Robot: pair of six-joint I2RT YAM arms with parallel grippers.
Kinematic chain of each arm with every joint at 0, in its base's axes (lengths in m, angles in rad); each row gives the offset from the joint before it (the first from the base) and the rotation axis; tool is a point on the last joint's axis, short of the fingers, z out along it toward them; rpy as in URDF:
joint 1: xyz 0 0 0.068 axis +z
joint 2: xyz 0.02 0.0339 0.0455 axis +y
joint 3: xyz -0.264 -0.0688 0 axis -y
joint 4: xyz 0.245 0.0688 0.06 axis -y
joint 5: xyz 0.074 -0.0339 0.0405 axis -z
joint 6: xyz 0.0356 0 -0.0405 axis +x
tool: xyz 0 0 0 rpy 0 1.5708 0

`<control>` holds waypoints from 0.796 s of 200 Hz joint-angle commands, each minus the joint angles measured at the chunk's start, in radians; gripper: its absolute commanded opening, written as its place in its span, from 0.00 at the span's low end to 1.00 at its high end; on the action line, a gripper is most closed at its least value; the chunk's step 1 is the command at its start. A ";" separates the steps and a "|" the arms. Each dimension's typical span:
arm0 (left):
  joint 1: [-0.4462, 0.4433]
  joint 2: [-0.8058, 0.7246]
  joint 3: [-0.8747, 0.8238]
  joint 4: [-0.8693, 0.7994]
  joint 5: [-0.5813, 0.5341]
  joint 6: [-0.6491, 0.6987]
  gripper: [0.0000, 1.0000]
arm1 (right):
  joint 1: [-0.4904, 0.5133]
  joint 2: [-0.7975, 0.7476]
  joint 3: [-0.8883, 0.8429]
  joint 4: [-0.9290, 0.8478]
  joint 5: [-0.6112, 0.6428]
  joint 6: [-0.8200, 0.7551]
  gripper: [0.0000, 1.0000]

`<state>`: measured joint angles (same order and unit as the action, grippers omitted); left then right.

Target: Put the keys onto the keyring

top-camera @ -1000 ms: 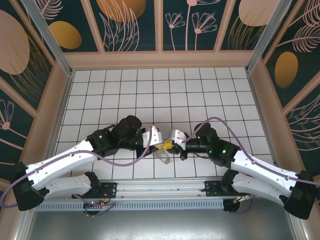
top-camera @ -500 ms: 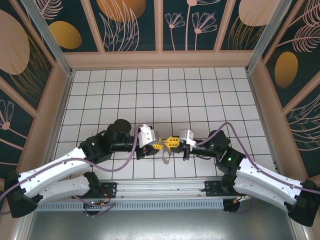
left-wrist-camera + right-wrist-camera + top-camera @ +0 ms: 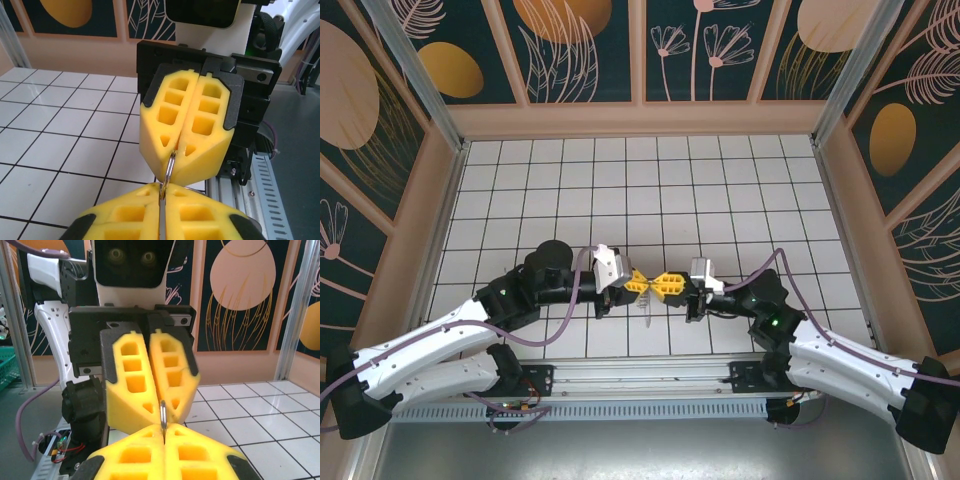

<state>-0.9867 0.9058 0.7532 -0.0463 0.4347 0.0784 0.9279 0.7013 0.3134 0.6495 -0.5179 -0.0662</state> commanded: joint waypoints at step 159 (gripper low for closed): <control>0.001 0.125 0.213 -0.440 -0.094 0.266 0.00 | 0.057 0.051 0.252 -0.644 0.174 -0.253 0.23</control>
<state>-0.9855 1.0069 0.9157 -0.3950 0.3500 0.2752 0.9707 0.7399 0.5255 0.1127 -0.3805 -0.2604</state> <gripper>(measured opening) 0.063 0.231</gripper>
